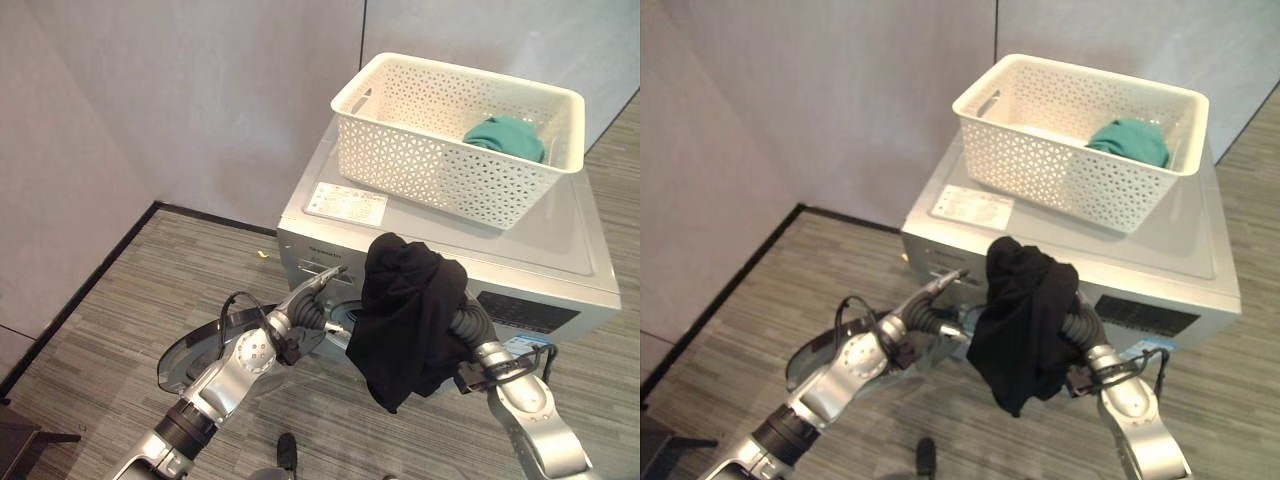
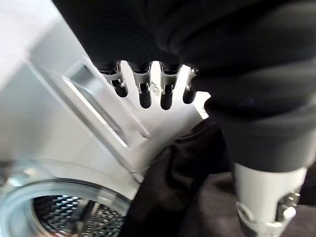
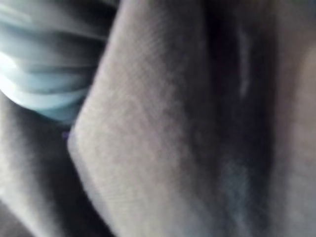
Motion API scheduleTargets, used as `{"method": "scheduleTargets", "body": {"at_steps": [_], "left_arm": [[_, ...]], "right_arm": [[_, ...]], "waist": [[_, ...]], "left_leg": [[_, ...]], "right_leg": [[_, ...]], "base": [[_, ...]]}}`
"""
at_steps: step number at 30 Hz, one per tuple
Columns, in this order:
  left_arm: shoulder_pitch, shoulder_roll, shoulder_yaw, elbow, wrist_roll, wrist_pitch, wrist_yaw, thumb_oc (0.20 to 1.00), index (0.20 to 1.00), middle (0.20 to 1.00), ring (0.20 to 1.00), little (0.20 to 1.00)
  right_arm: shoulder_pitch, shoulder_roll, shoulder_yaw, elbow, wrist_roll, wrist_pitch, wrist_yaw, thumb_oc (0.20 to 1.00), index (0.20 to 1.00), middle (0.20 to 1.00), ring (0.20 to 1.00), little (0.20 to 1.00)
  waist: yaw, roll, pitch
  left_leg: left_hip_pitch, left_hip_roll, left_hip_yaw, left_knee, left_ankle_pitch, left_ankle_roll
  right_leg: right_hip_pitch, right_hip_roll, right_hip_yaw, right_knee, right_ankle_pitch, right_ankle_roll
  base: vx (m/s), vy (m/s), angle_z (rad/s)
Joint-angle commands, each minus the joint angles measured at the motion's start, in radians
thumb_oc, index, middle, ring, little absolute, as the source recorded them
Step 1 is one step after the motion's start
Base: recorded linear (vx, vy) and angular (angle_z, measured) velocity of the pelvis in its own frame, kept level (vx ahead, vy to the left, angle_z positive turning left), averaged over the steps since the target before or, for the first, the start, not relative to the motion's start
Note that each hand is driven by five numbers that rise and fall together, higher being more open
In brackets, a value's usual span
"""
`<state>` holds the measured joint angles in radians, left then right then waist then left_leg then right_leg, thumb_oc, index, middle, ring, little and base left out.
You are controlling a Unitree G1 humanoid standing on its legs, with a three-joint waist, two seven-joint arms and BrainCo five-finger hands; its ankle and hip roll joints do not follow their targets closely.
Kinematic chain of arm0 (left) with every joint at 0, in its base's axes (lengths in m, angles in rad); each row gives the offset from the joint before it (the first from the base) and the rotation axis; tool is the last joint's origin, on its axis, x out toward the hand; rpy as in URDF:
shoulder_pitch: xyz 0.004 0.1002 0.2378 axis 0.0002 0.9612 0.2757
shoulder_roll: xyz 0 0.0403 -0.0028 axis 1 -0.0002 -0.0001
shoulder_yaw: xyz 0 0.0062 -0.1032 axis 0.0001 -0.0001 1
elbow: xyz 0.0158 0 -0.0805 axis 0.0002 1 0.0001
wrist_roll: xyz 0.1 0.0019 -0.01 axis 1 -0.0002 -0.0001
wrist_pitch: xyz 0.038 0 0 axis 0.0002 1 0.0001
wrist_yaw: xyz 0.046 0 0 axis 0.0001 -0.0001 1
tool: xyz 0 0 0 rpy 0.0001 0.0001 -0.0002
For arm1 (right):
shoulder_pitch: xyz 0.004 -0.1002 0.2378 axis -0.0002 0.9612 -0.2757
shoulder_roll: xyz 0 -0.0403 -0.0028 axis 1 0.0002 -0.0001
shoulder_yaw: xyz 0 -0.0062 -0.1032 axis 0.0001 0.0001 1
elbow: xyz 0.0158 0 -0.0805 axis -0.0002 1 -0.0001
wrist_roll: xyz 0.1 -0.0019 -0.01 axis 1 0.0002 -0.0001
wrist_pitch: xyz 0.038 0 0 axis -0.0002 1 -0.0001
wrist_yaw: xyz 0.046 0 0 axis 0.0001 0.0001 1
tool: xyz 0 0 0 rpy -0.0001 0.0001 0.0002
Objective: Grab the laundry basket,head to the washer,open it,put in the laundry and shut it.
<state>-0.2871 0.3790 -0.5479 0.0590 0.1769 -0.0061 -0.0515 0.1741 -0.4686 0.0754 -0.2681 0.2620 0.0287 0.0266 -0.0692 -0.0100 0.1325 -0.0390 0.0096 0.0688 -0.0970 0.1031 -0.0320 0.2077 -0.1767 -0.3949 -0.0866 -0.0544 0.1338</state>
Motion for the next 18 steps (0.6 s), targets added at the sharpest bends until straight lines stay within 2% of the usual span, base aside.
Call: {"method": "scheduleTargets", "body": {"at_steps": [1, 6, 13, 18], "left_arm": [[-0.077, -0.045, -0.022, 0.072, 0.021, -0.042, 0.023, 1.0, 1.0, 1.0, 1.0, 1.0], [-0.091, -0.088, -0.073, 0.121, -0.028, -0.03, 0.006, 1.0, 1.0, 1.0, 1.0, 1.0], [-0.094, -0.089, -0.105, 0.116, -0.065, -0.035, -0.039, 1.0, 1.0, 1.0, 1.0, 1.0], [-0.092, -0.1, -0.107, 0.146, -0.087, -0.026, -0.015, 1.0, 1.0, 1.0, 1.0, 1.0]], "right_arm": [[-0.081, -0.027, -0.019, -0.067, 0.054, -0.087, -0.019, 0.2, 0.2, 0.2, 0.2, 0.2], [-0.09, -0.031, -0.027, -0.085, 0.074, -0.102, -0.035, 0.2, 0.2, 0.2, 0.2, 0.2], [-0.14, -0.058, -0.029, -0.076, 0.052, -0.104, -0.04, 0.2, 0.2, 0.2, 0.2, 0.2], [-0.211, -0.053, 0.014, -0.022, 0.029, -0.097, -0.071, 0.2, 0.2, 0.2, 0.2, 0.2]], "waist": [[0.018, 0.039, -0.037], [0.007, 0.035, -0.019], [0.009, 0.031, 0.014], [0.02, 0.028, 0.024]], "left_leg": [[0.066, 0.161, 0.134, 0.016, -0.054, -0.075], [0.049, 0.164, 0.135, 0.029, -0.059, -0.074], [-0.003, 0.165, 0.134, 0.053, -0.063, -0.072], [-0.034, 0.162, 0.131, 0.044, -0.053, -0.068]], "right_leg": [[-0.113, 0.04, 0.076, 0.049, -0.037, -0.022], [-0.126, 0.047, 0.106, 0.024, -0.025, -0.023], [-0.175, 0.045, 0.141, 0.004, 0.007, -0.015], [-0.222, 0.043, 0.162, 0.002, 0.023, -0.013]], "base": [[0.0, 0.0, 0.0], [-0.02, 0.004, -0.03], [-0.07, 0.011, -0.07], [-0.06, 0.011, -0.07]]}}
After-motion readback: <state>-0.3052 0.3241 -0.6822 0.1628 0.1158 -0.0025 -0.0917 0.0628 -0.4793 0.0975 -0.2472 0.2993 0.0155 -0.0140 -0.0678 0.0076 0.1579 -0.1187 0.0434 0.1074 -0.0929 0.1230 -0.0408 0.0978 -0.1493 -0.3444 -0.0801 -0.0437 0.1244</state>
